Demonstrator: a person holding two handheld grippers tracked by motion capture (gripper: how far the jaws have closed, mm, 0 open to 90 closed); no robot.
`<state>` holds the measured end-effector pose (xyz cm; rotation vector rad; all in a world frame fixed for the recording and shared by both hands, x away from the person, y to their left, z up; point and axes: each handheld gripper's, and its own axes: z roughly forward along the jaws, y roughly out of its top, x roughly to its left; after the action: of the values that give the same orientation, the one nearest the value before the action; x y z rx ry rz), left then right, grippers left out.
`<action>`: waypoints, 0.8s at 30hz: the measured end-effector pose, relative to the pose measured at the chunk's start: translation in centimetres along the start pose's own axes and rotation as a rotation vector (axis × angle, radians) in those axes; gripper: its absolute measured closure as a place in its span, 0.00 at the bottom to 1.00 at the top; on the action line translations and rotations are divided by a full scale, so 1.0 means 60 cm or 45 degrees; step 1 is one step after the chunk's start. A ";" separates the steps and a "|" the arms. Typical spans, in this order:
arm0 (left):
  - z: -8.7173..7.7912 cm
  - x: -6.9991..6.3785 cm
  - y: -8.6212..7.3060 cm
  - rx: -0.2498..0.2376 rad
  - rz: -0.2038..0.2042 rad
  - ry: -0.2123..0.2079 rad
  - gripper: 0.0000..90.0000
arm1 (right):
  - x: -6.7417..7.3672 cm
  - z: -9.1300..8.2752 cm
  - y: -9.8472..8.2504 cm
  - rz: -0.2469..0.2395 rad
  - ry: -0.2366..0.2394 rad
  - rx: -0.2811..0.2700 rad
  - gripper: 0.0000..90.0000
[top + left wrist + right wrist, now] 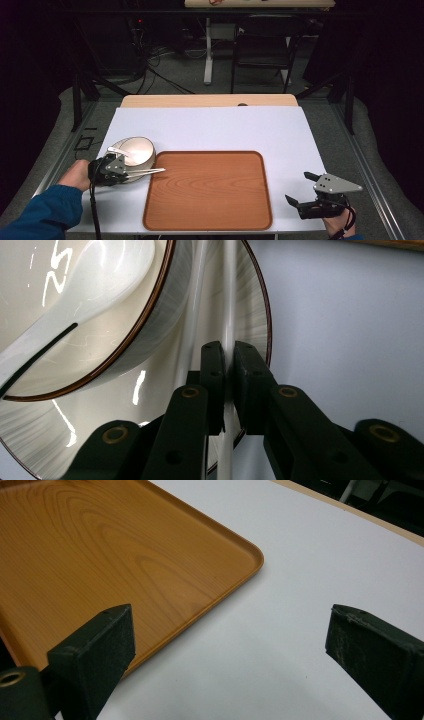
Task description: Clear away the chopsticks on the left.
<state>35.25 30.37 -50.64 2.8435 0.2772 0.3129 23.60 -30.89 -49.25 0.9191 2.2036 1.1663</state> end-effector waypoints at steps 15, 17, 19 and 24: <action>-0.020 -0.013 0.001 -0.081 -0.095 -0.007 0.93 | 0.001 -0.001 0.001 0.003 -0.003 -0.004 0.05; -0.026 -0.018 0.007 -0.092 -0.122 0.003 0.93 | 0.001 -0.001 0.001 0.004 -0.002 -0.003 0.05; -0.027 -0.020 0.010 -0.091 -0.136 0.005 0.93 | 0.001 -0.001 0.001 0.004 -0.001 -0.002 0.04; -0.031 -0.028 0.018 -0.122 -0.228 -0.004 0.93 | 0.001 -0.001 0.001 0.003 -0.002 -0.001 0.04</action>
<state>33.35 29.40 -48.90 2.7011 0.4981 0.2767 23.52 -30.85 -49.18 0.9225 2.2012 1.1672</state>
